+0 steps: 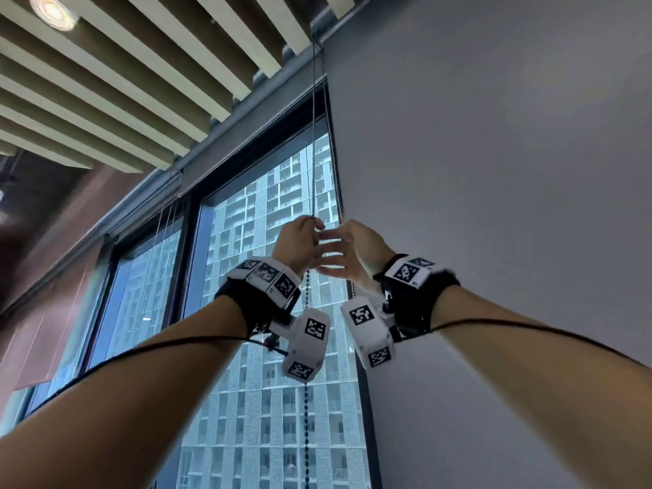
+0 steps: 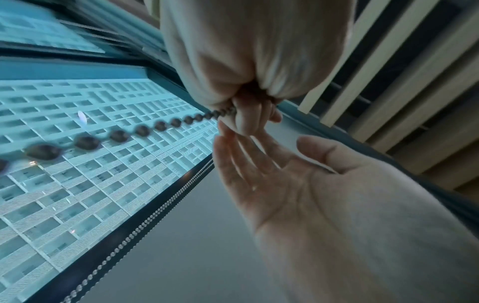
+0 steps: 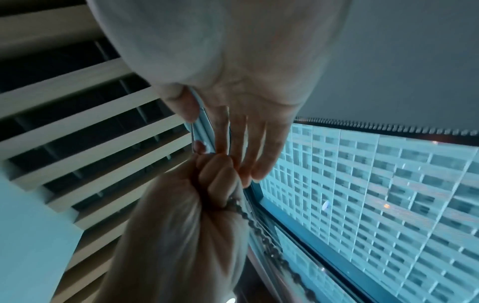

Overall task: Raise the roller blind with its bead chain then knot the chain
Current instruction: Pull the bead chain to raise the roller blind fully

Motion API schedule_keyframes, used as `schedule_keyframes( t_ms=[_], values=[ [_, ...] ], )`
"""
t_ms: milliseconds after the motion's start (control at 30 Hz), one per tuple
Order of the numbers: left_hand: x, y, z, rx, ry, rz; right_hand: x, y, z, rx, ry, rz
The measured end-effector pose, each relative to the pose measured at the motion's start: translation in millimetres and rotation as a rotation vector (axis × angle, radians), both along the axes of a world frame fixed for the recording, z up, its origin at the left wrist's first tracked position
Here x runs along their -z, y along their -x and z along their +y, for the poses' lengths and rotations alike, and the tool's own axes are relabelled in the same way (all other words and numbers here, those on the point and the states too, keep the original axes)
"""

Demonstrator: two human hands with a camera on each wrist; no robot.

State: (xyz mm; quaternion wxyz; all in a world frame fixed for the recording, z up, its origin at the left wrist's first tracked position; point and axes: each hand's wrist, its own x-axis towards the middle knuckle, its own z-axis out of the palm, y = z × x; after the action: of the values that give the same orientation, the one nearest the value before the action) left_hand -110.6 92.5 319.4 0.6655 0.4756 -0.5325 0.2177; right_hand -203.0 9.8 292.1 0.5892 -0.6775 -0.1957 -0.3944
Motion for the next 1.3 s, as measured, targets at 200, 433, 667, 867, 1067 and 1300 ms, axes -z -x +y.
schedule_keyframes(
  t_ms=[200, 433, 667, 867, 1067, 1300],
  values=[
    [1.0, 15.0, 14.4, 0.16, -0.049, 0.012, 21.5, -11.2, -10.9, 0.083, 0.123, 0.108],
    [65.6, -15.4, 17.7, 0.29, -0.238, 0.124, 78.8, -42.7, -80.8, 0.488, 0.208, 0.231],
    [148.2, -72.8, 5.4, 0.254, -0.282, 0.181, 113.3, -101.0, -122.1, 0.633, 0.284, 0.353],
    [157.4, -102.3, 3.3, 0.236, -0.403, 0.124, 101.7, -119.4, -103.8, 0.084, -0.008, 0.372],
    [151.8, -106.7, -8.6, -0.039, -0.736, -0.059, 86.5, -122.0, -68.9, -0.089, 0.014, 0.253],
    [139.7, -86.3, -15.5, -0.516, -0.885, -0.405, 109.3, -121.5, -76.3, -0.175, -0.055, 0.141]
  ],
)
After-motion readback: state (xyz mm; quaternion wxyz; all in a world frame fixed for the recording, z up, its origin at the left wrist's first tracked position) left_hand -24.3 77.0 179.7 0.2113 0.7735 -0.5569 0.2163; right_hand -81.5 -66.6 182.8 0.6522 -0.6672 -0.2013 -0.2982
